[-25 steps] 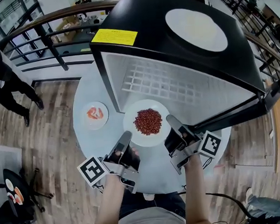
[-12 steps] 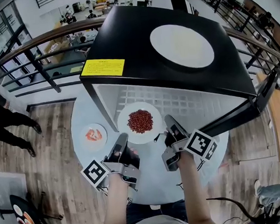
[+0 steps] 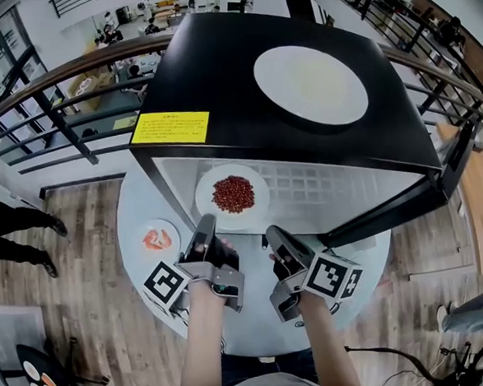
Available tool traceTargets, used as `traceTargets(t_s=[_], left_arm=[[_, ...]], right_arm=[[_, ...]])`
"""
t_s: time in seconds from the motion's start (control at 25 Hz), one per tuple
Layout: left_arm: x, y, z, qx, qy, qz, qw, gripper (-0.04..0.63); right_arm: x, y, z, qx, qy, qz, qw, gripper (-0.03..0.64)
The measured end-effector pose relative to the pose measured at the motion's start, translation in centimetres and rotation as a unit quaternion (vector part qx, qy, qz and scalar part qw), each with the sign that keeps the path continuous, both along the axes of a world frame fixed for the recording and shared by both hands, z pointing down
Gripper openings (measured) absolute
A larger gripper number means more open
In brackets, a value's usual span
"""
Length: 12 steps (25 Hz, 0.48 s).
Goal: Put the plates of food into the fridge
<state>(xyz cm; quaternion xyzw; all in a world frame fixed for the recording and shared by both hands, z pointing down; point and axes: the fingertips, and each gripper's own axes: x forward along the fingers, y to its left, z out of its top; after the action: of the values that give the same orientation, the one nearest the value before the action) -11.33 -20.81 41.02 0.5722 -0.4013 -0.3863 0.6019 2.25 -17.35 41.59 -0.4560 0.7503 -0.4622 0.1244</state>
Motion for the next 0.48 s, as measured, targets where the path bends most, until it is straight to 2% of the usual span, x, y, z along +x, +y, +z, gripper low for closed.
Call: traceTargets(t_s=[0.12, 0.2, 0.32, 0.48], left_arm=[[-0.2, -1.1, 0.1, 0.001, -0.012, -0.002, 0.9999, 0.018], [-0.1, -1.6, 0.2, -0.003, -0.006, 0.001, 1.0, 0.018], [0.0, -2.2, 0.6, -0.009, 0.0, 0.003, 1.0, 0.018], [0.1, -2.7, 1.0, -0.014, -0.01, 0.002, 0.9998, 0.018]], right_arm=[[-2.9, 0.5, 0.4, -0.01, -0.005, -0.062, 0.998, 0.028], [-4.2, 0.3, 0.6, -0.015, -0.002, -0.088, 0.996, 0.028], [-5.4, -0.6, 0.5, -0.017, 0.007, -0.106, 0.994, 0.023], [-6.7, -1.6, 0.8, -0.028, 0.021, -0.119, 0.992, 0.018]])
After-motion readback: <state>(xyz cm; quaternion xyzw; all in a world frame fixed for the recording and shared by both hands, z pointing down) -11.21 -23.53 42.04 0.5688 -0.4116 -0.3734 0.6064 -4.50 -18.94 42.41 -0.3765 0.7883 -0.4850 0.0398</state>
